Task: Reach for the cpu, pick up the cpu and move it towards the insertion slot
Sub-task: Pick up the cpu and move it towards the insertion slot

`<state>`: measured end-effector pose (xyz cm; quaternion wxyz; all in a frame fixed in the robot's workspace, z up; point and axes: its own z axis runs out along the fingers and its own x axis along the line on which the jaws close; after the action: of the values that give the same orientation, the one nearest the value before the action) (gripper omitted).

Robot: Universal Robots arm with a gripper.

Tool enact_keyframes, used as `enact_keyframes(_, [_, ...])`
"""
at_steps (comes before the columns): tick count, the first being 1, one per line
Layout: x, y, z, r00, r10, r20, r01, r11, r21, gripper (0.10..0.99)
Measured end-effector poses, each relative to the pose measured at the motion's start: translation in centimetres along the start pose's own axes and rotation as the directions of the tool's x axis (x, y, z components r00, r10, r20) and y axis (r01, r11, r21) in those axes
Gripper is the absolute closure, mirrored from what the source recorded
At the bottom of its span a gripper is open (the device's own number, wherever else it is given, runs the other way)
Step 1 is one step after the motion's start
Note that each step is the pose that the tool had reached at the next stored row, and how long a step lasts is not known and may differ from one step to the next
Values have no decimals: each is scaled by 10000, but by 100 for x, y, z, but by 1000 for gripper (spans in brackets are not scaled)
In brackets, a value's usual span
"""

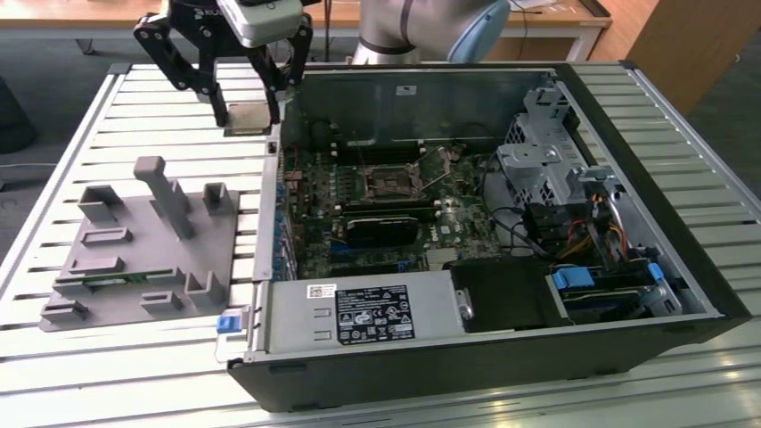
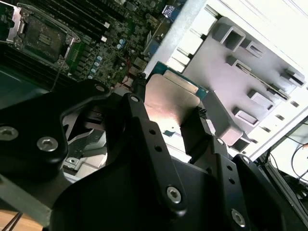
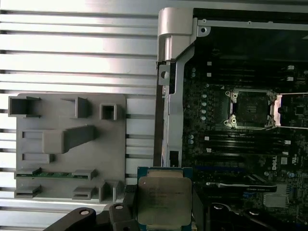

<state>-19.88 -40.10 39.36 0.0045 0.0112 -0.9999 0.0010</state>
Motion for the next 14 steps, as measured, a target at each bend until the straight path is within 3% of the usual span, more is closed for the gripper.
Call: enact_keyframes(14, [-305,-7,-3,10000,-2,-47,2,10000,-1,545])
